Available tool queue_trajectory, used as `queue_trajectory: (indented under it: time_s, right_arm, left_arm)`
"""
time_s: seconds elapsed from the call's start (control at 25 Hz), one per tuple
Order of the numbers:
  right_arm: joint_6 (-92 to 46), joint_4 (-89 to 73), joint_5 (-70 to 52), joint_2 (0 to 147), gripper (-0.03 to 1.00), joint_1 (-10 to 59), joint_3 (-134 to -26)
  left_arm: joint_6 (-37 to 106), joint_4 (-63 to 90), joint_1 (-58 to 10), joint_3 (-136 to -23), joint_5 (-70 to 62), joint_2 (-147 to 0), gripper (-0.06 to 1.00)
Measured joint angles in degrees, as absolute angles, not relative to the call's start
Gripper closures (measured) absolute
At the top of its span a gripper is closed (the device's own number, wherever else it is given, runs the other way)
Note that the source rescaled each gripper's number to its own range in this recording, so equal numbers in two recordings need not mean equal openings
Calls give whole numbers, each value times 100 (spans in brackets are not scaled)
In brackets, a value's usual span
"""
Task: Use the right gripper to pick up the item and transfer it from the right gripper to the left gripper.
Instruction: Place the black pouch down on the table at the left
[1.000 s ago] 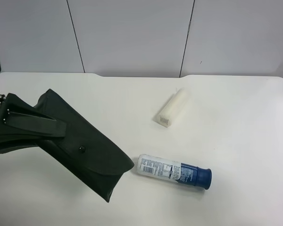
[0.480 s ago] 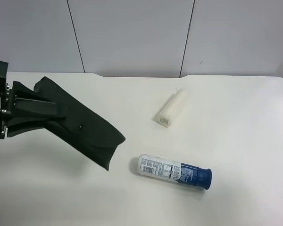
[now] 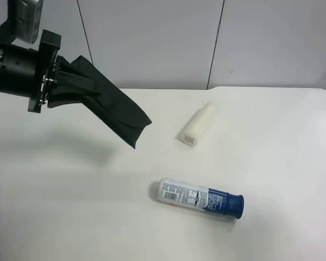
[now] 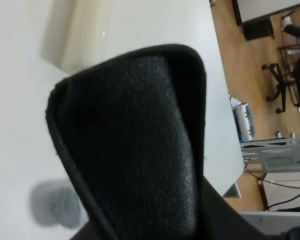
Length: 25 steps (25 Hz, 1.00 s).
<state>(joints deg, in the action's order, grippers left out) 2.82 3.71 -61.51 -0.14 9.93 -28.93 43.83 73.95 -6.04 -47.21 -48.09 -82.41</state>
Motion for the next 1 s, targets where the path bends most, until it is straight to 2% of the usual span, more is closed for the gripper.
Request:
queue_trajectory:
  time_s: [0.12,0.44,0.72,0.8,0.96,1.0]
  right_arm:
    - [282,371,-6151,-14,-3,993,-2893]
    - [282,371,-6151,-14,-3,993,-2893]
    - [282,371,-6151,-14,-3,993,-2893]
    - [282,371,-6151,-14,-3,993,-2893]
    - [282,371,-6151,-14,-3,993,-2893]
    - [282,371,-6151,-14,-3,993,-2893]
  left_arm:
    - [4665,7437,-447,-5012,-4870,-8827,94]
    - [5565,7989,513,-5179,-4985,-9952,94]
    - [5669,7824,608,-5186,-4974,-10156,94]
    - [5669,7623,608,-5186,-4961,-10156,82]
    - [5496,7251,608,-5186,-4859,-10156,15]
    - [5445,7186,608,-5186,-4800,-10156,6]
